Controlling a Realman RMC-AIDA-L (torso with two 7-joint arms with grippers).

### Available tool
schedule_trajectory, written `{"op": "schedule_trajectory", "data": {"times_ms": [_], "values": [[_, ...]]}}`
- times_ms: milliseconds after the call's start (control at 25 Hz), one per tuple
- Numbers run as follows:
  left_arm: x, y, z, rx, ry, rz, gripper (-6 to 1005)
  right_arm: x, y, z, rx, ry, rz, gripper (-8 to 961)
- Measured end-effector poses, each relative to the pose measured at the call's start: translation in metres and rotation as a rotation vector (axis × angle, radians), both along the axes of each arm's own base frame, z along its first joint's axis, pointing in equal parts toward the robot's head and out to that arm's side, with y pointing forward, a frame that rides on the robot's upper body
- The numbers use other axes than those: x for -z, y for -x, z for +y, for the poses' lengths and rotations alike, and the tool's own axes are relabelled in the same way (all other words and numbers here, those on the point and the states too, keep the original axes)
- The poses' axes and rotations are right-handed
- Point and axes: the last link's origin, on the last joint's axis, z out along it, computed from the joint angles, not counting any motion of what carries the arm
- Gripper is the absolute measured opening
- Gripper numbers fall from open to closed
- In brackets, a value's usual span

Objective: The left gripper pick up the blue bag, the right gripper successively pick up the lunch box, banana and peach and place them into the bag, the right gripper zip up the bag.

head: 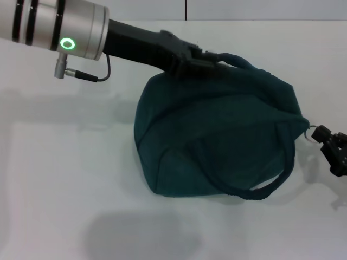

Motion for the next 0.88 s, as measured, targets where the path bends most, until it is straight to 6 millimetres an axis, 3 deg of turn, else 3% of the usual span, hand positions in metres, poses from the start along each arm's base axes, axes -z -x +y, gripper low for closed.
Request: {"op": "schedule_trajectory", "data": {"times_ms": [280,360,560,640,880], "values": [[-0.027,0.022,-0.012,0.042,-0.154,-0.272,364,-0.011,-0.005,-0.005,0.01,-0.035,0.024,49],[-0.033,0.035,-0.017,0.032,-0.205,-0.333,424,-0.015,-0.004,-0.006,0.002,-0.053,0.036,54],[-0.046,0.073,-0.038,0.011,-0.373,-0.522,457,-0.025,-0.006,-0.005,0.008,-0.113,0.055,65],[-0.048,0.09,-0.05,-0.004,-0.43,-0.563,524,-0.031,-0.007,-0.003,0.02,-0.147,0.063,70],[-0.04,0.127,-0.079,0.01,-0.593,-0.627,641,-0.051,-0.011,0.005,0.051,-0.27,0.101,313]]}}
